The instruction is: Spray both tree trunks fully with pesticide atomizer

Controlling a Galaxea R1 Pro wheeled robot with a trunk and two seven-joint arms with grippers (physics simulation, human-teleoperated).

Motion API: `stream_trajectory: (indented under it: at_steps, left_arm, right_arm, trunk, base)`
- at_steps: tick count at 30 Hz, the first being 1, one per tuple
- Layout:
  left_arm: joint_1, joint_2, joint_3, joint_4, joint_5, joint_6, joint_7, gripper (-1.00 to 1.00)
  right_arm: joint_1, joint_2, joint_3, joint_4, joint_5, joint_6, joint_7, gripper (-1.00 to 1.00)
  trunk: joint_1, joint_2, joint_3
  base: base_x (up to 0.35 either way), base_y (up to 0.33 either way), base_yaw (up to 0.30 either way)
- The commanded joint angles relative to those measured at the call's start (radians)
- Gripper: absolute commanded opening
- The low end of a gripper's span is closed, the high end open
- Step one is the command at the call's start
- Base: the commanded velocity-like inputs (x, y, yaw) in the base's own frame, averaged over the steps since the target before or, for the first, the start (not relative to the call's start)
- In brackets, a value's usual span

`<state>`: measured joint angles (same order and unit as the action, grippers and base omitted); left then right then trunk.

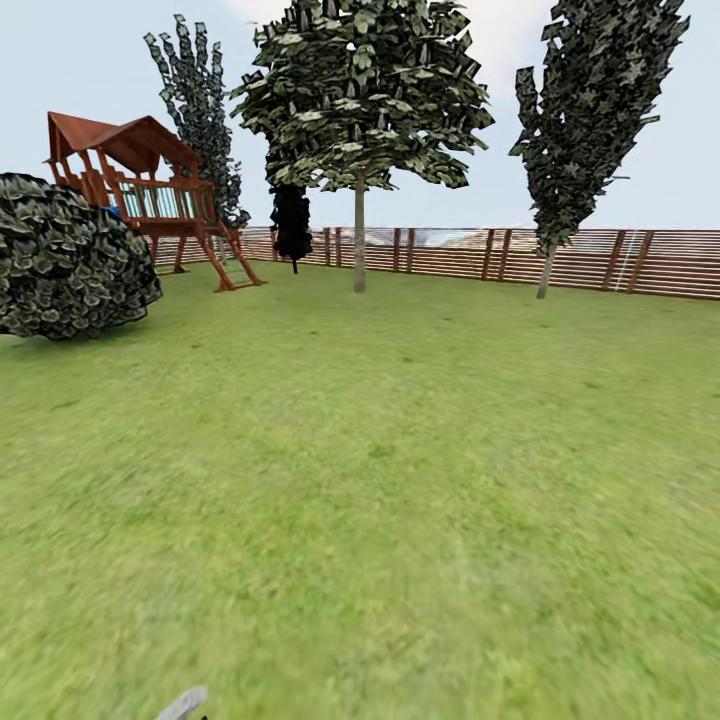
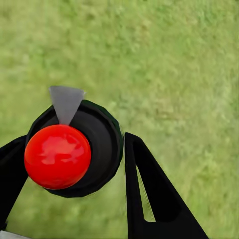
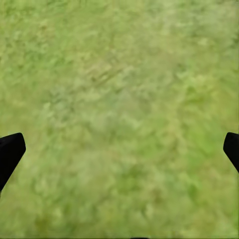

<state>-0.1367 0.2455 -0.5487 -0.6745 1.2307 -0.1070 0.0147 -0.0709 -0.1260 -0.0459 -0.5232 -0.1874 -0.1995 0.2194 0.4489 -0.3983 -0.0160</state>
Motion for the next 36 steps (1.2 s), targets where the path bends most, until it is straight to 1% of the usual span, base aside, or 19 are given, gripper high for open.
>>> stream_trajectory:
  at_steps: [1, 36]
  left_arm:
    - [-0.001, 0.001, -0.008, 0.0, 0.01, -0.008, 0.001, -1.0]
    - [-0.001, 0.001, -0.008, 0.0, 0.01, -0.008, 0.0, -1.0]
  right_arm:
    - [-0.001, 0.0, -0.003, 0.001, -0.01, -0.001, 0.009, 1.0]
    - [0.0, 0.001, -0.002, 0.0, -0.012, -0.001, 0.01, 1.0]
  trunk:
    - [0.001, -0.002, -0.002]
    - [0.001, -0.002, -0.002]
  base:
    - [0.335, 0.0, 0.0]
    - [0.335, 0.0, 0.0]
